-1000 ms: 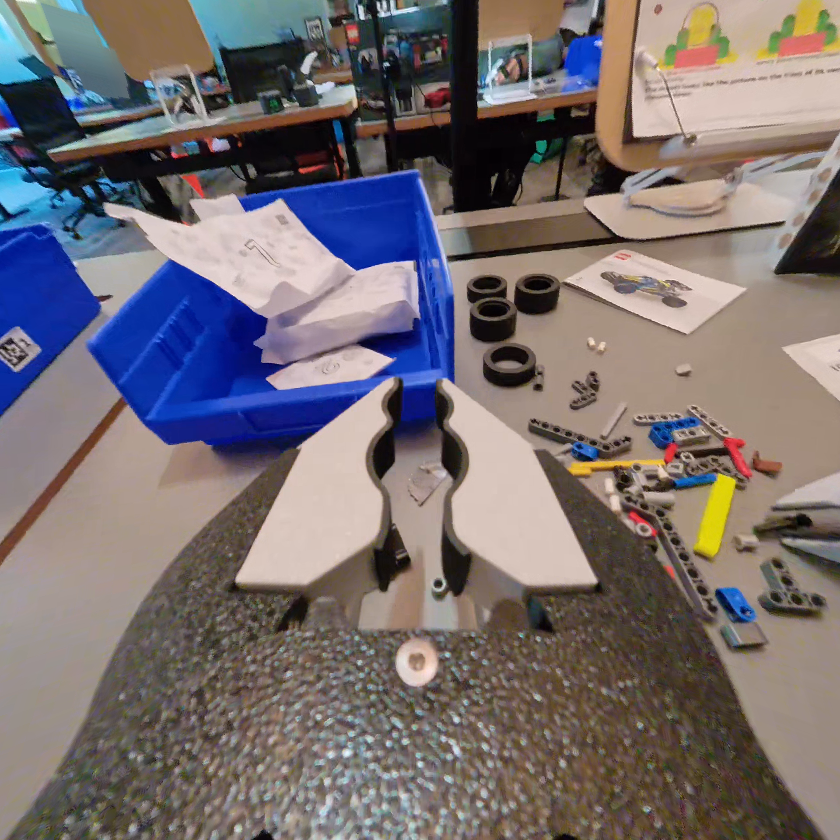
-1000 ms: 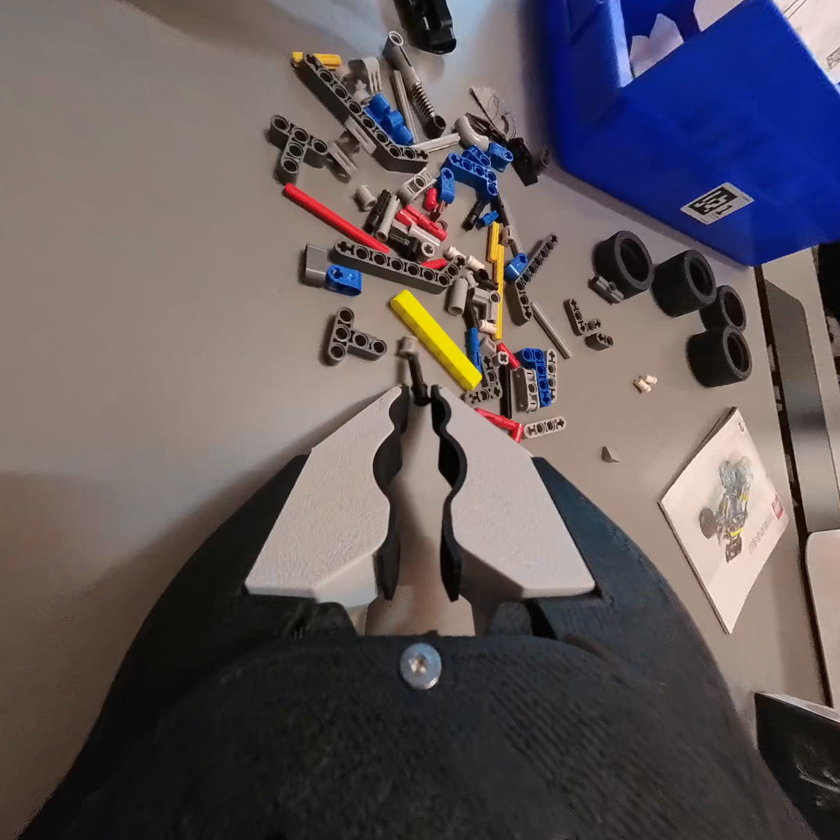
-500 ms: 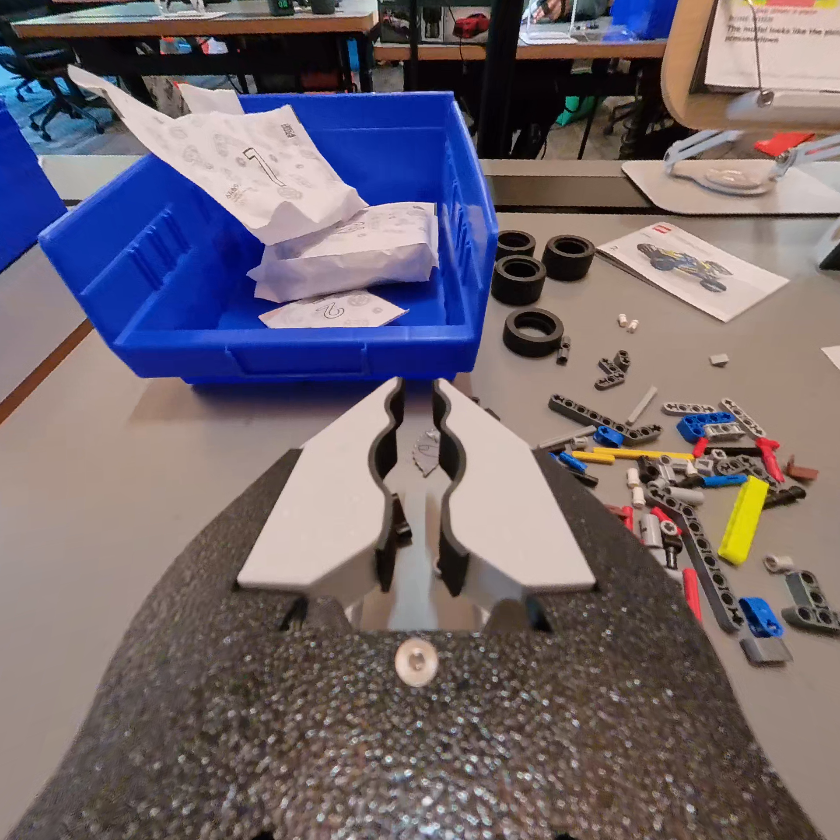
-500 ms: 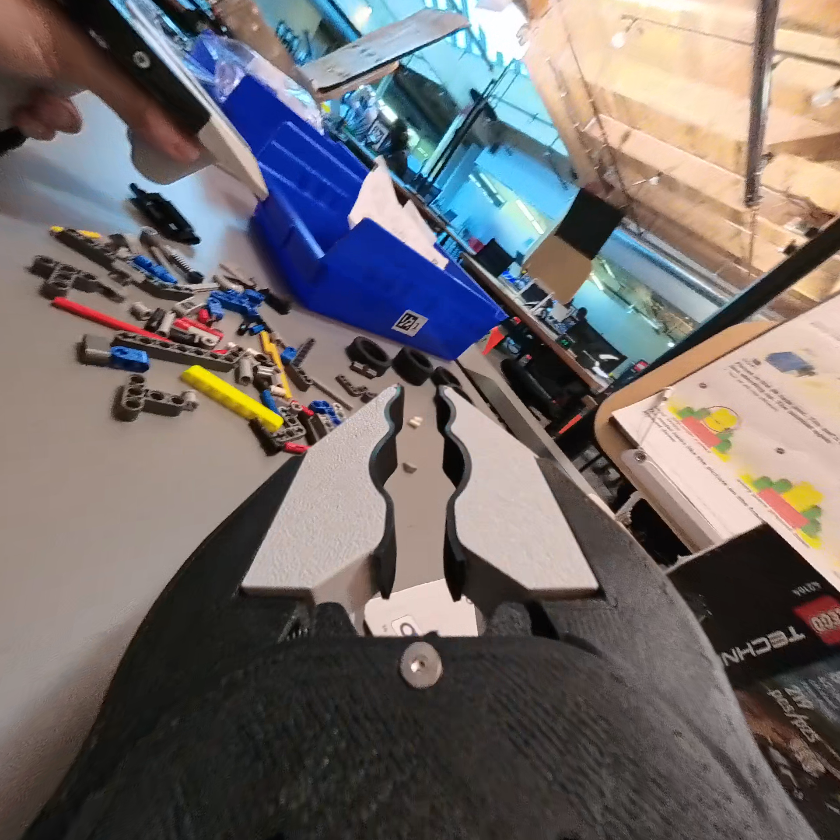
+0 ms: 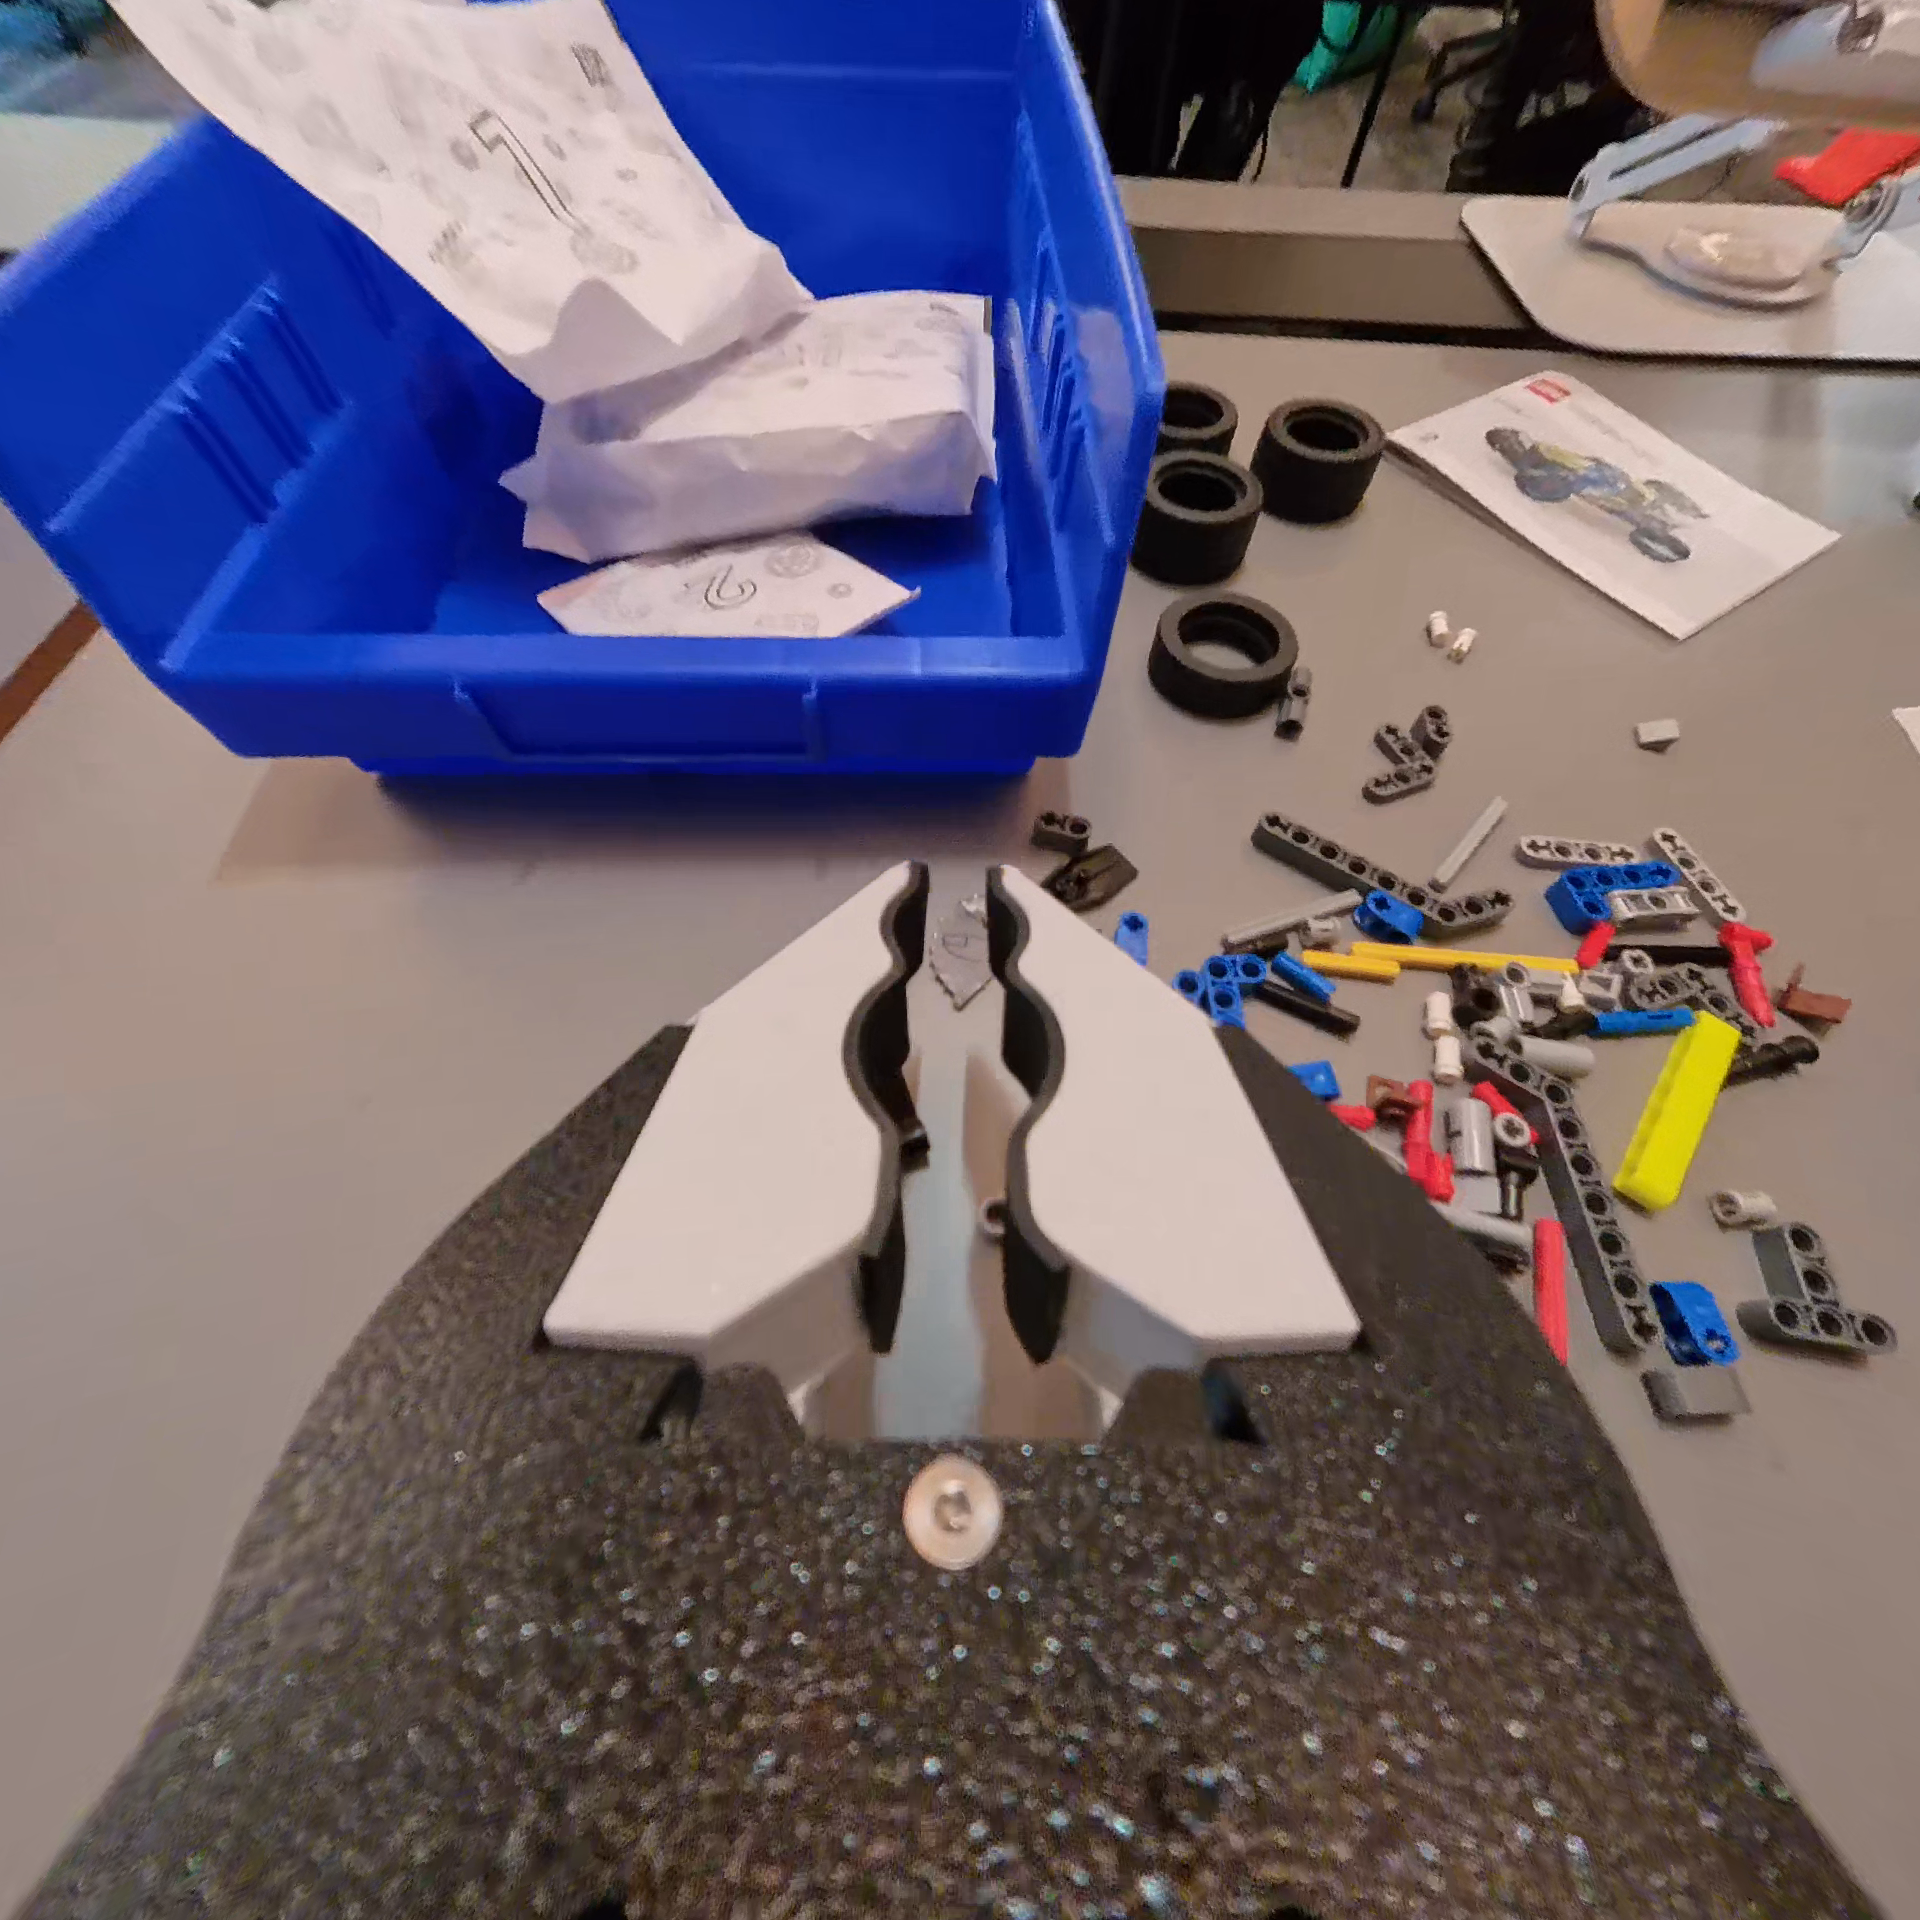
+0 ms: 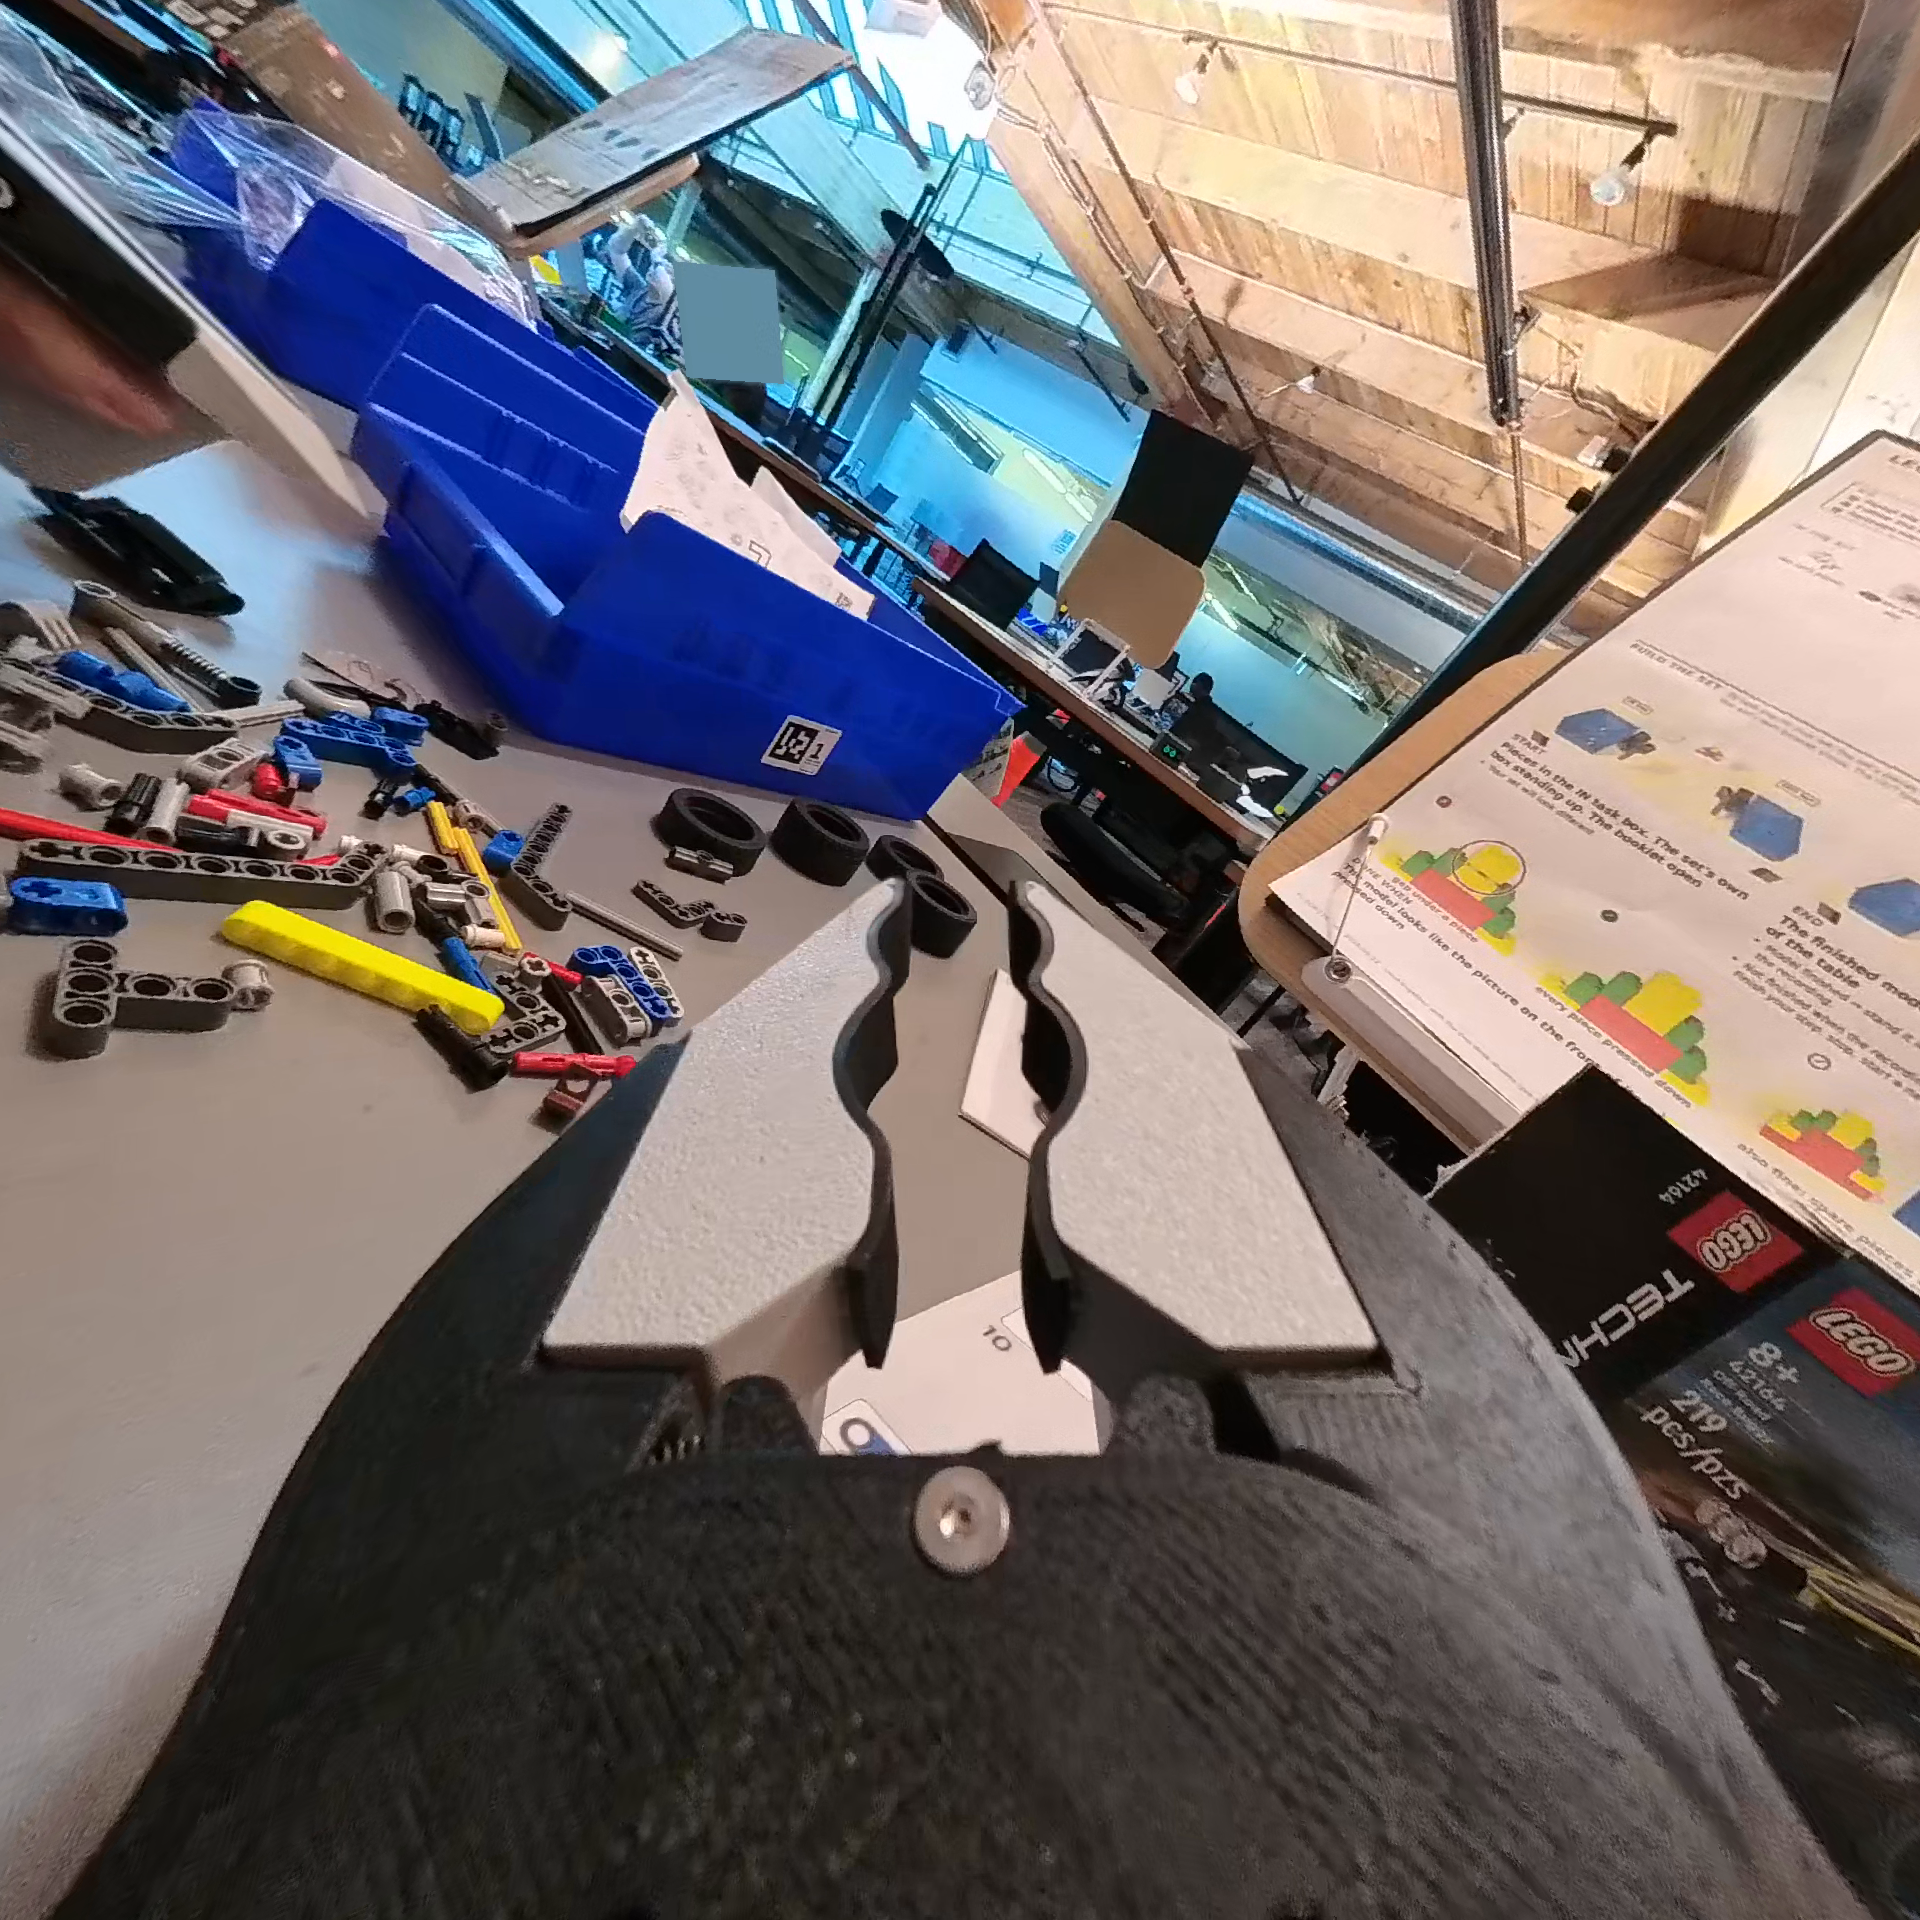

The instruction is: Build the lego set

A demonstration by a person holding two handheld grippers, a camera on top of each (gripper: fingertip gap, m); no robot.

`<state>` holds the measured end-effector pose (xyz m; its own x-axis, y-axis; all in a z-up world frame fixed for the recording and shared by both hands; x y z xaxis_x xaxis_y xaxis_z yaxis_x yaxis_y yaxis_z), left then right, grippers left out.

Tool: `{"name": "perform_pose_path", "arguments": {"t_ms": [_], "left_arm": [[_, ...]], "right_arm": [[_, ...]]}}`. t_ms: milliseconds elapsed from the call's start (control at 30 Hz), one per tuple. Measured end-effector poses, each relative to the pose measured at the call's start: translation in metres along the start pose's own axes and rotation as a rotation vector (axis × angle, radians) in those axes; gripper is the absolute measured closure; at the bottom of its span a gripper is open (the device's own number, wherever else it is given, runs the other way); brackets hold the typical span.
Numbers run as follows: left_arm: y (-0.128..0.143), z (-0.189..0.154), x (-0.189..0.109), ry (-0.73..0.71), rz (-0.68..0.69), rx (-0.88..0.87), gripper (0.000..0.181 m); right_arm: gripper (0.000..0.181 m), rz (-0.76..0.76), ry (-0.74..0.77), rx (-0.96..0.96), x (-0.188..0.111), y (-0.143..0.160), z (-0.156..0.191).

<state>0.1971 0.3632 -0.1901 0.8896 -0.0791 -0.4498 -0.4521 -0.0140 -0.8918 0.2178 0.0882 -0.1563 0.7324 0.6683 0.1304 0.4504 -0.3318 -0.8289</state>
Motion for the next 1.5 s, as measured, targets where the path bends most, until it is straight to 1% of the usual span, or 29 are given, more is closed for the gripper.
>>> {"name": "perform_pose_path", "arguments": {"t_ms": [100,200,267,367,433,533,667,733,767,800,900,933,1000,1100,1133,1167,1233,1333,1367,1433,1500], "left_arm": [[0.005,-0.007,0.003,0.050,0.063,0.022,0.172],[0.024,-0.020,0.013,0.093,0.226,0.110,0.174],[0.036,-0.024,0.017,0.083,0.330,0.190,0.181],[0.037,-0.037,0.019,0.125,0.355,0.259,0.181],[0.037,-0.044,0.021,0.161,0.352,0.285,0.181],[0.035,-0.053,0.021,0.229,0.327,0.256,0.181],[0.015,-0.050,0.014,0.232,0.184,0.193,0.181],[0.007,-0.048,0.007,0.243,0.140,0.149,0.181],[0.005,-0.050,0.004,0.282,0.131,0.139,0.181],[0.004,-0.057,0.000,0.352,0.127,0.138,0.181],[0.005,-0.094,-0.014,0.659,0.108,0.194,0.180],[0.007,-0.104,-0.017,0.727,0.113,0.226,0.180],[0.016,-0.116,-0.017,0.776,0.159,0.307,0.179],[0.037,-0.119,-0.008,0.756,0.269,0.414,0.180],[0.043,-0.115,-0.003,0.722,0.309,0.433,0.180],[0.044,-0.110,0.001,0.680,0.315,0.432,0.181],[0.037,-0.101,0.005,0.619,0.278,0.373,0.181],[0.023,-0.090,0.000,0.601,0.189,0.280,0.181],[0.019,-0.084,-0.002,0.575,0.172,0.247,0.181],[0.015,-0.069,-0.003,0.492,0.170,0.189,0.181],[0.018,-0.062,-0.006,0.456,0.212,0.185,0.181]], "right_arm": [[0.166,-0.001,0.016,0.005,0.000,0.000,-0.002],[0.166,0.004,0.013,-0.003,0.000,0.001,-0.001],[0.167,0.002,0.015,-0.008,0.000,0.000,-0.001],[0.167,0.002,0.016,0.003,0.000,0.000,-0.002],[0.167,0.002,0.020,0.002,0.000,0.001,-0.003],[0.168,0.004,0.020,-0.003,0.000,0.001,-0.002],[0.168,0.001,0.027,0.008,0.000,0.001,-0.004],[0.168,0.001,0.029,0.010,0.000,0.001,-0.005],[0.169,0.000,0.030,0.010,0.000,0.001,-0.005],[0.169,0.000,0.032,0.011,0.000,0.001,-0.005],[0.169,-0.003,0.037,0.016,0.000,0.000,-0.006],[0.169,-0.003,0.036,0.017,0.000,0.000,-0.006],[0.169,-0.003,0.036,0.011,0.000,0.000,-0.005],[0.169,0.000,0.030,0.004,0.000,0.000,-0.004],[0.169,0.000,0.031,0.003,0.000,0.001,-0.004],[0.169,-0.001,0.030,0.003,0.000,0.000,-0.004],[0.169,-0.001,0.029,0.002,0.000,0.000,-0.004],[0.169,-0.003,0.028,0.002,0.000,0.000,-0.004],[0.169,-0.003,0.027,0.002,0.000,0.000,-0.003],[0.169,-0.004,0.026,-0.001,0.000,0.000,-0.003],[0.169,-0.003,0.026,-0.002,0.000,0.000,-0.003]]}}
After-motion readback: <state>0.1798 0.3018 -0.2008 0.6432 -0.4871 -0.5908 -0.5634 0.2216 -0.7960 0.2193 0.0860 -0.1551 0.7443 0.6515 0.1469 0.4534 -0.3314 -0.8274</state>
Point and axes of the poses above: each gripper's, where its closed fingertips meet, x out along the fingers, y out of its underside, z = x × y across the jaws, the point moved 4 cm from there along -x, back along the fingers, and after that the axes turned 3 degrees about y, right-handed, at the moved point
